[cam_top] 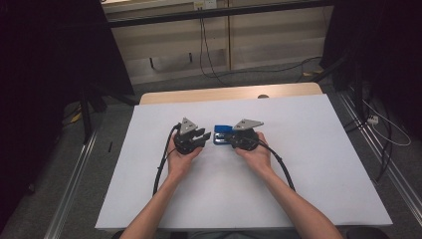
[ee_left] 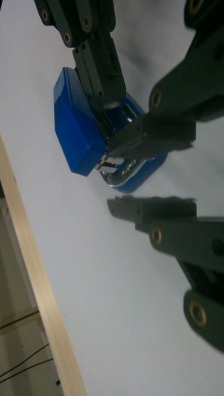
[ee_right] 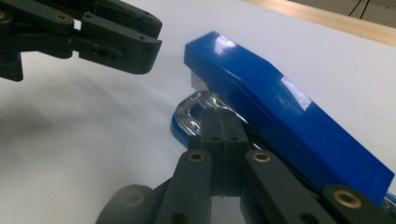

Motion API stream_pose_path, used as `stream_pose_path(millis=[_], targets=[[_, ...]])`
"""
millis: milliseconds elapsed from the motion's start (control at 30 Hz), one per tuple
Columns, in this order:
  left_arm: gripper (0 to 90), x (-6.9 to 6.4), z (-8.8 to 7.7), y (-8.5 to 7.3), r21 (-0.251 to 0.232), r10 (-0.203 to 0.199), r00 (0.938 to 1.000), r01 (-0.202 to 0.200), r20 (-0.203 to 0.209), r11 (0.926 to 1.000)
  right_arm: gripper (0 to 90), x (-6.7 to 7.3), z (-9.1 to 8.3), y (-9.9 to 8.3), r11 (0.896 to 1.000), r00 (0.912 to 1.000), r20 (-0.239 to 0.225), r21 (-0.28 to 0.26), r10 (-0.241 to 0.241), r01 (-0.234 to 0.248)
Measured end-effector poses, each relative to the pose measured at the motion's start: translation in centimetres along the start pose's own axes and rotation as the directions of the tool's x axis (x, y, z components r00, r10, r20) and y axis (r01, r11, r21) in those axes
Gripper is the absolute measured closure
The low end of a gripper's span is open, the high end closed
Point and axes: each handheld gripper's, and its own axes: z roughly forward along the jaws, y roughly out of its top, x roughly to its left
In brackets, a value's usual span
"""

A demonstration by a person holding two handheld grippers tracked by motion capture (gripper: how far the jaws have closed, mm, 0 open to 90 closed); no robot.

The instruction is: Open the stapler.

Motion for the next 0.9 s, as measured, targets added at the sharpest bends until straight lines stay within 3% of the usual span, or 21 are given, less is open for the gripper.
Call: stream_pose_path(millis=[200, 267, 400, 500, 900], targets=[[88.8, -0.5, 0.8, 0.1, 0.017, -0.013, 0.9996, 0.013, 0.024, 0.9998, 90.0, -0.1, 0.0, 0.0, 1.000, 1.0000, -0.003, 0.017, -0.002, 0.002], [90.0, -0.5, 0.9, 0.1, 0.028, -0.052, 0.9985, 0.051, 0.020, 0.9983, 90.0, -0.3, 0.1, -0.1, 0.999, 1.0000, 0.004, 0.032, 0.008, -0.008], [90.0, -0.5, 1.4, 0.0, 0.056, -0.043, 0.9989, 0.042, 0.017, 0.9975, 90.0, -0.5, 0.0, -0.1, 0.999, 0.9998, 0.018, 0.045, 0.006, -0.007], [90.0, -0.4, 1.7, 0.0, 0.055, -0.065, 0.9978, 0.064, 0.013, 0.9964, 90.0, -0.6, 0.1, -0.1, 0.998, 0.9996, 0.026, 0.058, 0.013, -0.015], [90.0, -0.6, 2.6, 0.8, 0.073, 0.000, 1.0000, 0.000, 0.006, 0.9973, 90.0, -0.4, 0.4, 0.0, 0.996, 0.9993, 0.038, 0.086, 0.004, -0.007]])
